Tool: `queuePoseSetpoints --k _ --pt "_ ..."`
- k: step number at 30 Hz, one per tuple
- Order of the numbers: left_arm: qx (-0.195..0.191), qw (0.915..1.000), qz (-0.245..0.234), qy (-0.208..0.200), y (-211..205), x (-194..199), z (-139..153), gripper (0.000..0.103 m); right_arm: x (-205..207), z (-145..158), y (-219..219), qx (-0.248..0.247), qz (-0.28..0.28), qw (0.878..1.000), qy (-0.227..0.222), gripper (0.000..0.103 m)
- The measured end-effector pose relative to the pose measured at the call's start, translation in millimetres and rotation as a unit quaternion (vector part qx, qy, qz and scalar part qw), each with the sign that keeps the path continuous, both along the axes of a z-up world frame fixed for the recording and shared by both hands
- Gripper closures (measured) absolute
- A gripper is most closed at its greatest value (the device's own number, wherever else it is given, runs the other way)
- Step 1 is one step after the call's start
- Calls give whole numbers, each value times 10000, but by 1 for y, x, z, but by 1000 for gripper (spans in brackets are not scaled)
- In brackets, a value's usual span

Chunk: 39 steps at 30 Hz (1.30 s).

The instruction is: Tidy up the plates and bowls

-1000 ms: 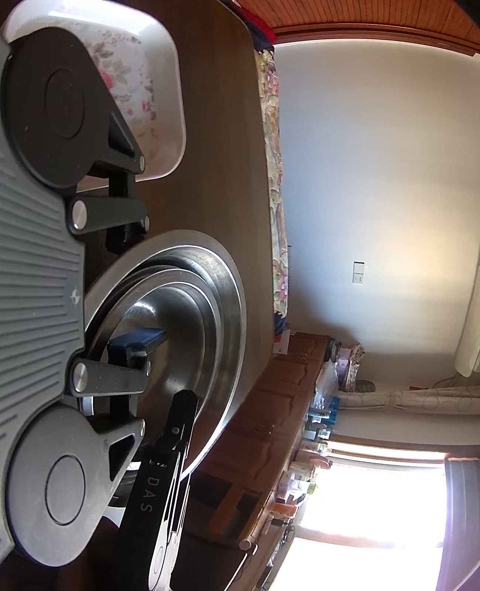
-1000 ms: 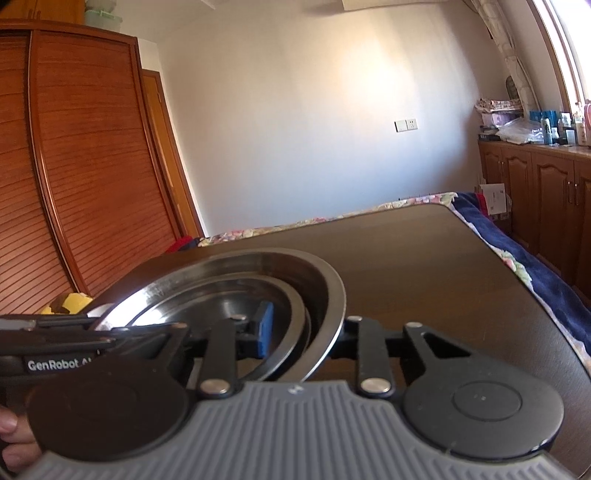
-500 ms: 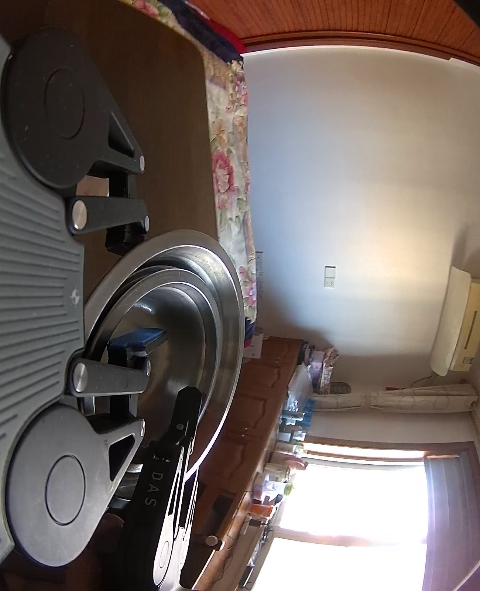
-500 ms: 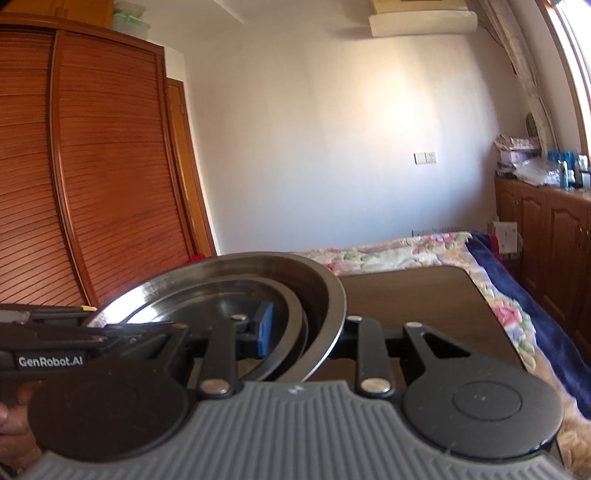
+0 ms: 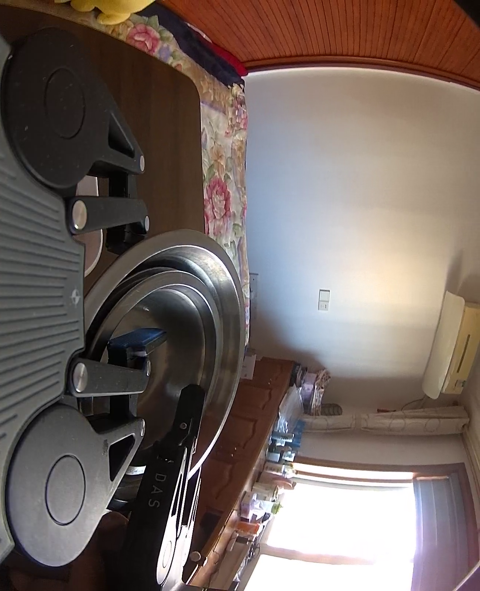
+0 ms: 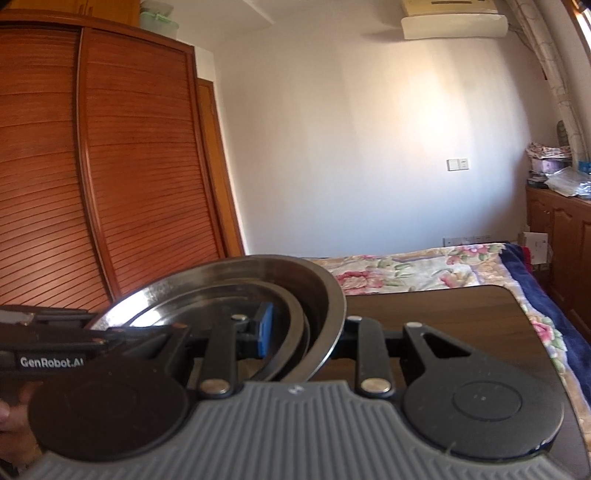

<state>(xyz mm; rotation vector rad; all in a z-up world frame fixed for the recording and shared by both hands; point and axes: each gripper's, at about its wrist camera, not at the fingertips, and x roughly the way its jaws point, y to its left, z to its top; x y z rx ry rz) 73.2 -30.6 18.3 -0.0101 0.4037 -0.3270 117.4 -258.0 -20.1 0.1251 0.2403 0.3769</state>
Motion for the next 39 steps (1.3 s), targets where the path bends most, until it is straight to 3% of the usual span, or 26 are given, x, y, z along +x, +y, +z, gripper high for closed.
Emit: queuePoseSetpoints --k 25,39 --pt "-86 9980 550 304 72 2 -32 61 13 -21 74 -188 562 9976 368 74" --pt "-166 9962 630 583 81 4 -60 61 11 -41 86 -402 607 9949 702 74"
